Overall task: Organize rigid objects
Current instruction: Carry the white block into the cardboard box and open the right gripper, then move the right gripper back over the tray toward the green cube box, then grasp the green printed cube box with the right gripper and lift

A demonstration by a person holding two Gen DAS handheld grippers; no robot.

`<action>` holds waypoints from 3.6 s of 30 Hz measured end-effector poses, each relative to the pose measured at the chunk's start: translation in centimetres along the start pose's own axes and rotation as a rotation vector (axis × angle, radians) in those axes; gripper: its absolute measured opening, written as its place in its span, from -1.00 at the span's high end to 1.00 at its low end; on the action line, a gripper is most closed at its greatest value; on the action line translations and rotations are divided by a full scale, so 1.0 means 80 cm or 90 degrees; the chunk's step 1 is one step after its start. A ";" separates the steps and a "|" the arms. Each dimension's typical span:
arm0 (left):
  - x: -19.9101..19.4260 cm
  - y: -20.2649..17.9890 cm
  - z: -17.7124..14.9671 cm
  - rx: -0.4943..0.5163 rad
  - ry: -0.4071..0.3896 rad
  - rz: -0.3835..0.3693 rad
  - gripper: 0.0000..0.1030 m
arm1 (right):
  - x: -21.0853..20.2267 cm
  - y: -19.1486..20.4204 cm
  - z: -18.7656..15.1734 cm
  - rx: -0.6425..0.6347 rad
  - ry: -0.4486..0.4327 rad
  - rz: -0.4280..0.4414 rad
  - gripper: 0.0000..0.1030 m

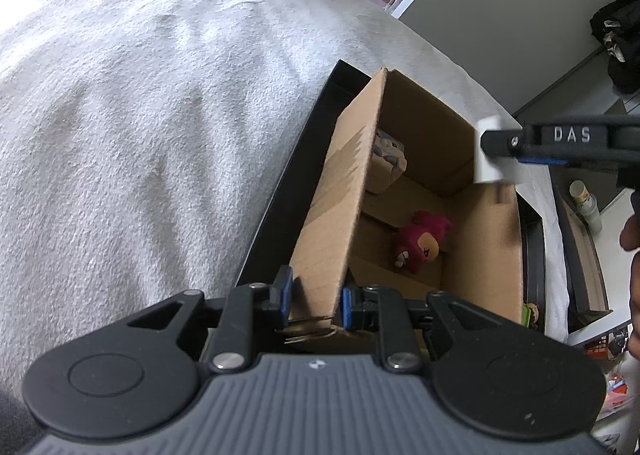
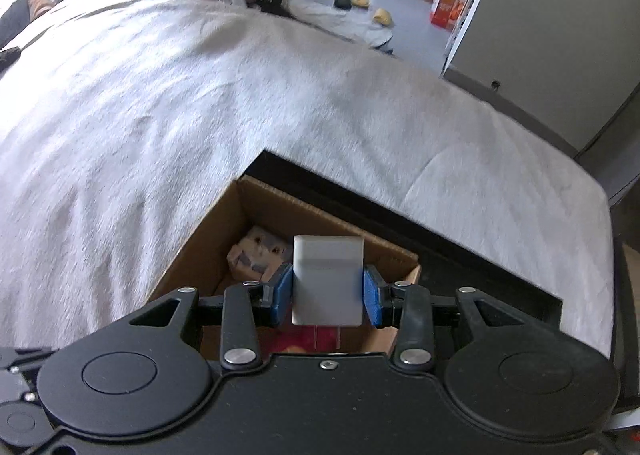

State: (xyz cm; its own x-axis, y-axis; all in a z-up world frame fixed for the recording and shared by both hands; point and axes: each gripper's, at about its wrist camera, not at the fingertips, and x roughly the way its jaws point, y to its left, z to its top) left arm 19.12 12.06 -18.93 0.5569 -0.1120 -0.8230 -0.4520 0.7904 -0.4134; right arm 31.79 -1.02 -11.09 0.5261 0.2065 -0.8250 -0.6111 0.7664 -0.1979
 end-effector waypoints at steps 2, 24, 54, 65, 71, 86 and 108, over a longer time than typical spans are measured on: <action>0.000 0.000 0.000 0.000 0.001 -0.001 0.56 | -0.003 -0.002 0.001 0.002 -0.014 -0.009 0.28; 0.000 -0.002 0.002 -0.004 0.000 0.009 0.55 | -0.039 -0.062 -0.051 0.061 -0.008 -0.003 0.13; 0.001 -0.019 -0.002 0.007 -0.012 0.057 0.59 | -0.036 -0.167 -0.147 0.202 0.010 0.052 -0.03; 0.005 -0.022 -0.002 0.010 -0.012 0.067 0.59 | 0.009 -0.175 -0.174 0.266 0.059 0.059 -0.23; 0.007 -0.022 -0.002 0.015 -0.011 0.071 0.59 | 0.036 -0.168 -0.181 0.293 0.082 0.056 -0.29; 0.009 -0.024 -0.002 0.020 -0.009 0.073 0.59 | 0.082 -0.146 -0.189 0.303 0.151 0.016 -0.57; 0.008 -0.024 -0.003 0.019 -0.009 0.073 0.59 | 0.038 -0.168 -0.197 0.302 0.150 0.022 -0.12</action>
State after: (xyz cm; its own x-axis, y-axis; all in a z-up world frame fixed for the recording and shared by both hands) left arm 20.21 10.30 -18.78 0.5129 -0.0109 -0.8584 -0.4925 0.8152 -0.3047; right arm 32.30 -20.29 -19.27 0.3304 0.1362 -0.9340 -0.2616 0.9640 0.0480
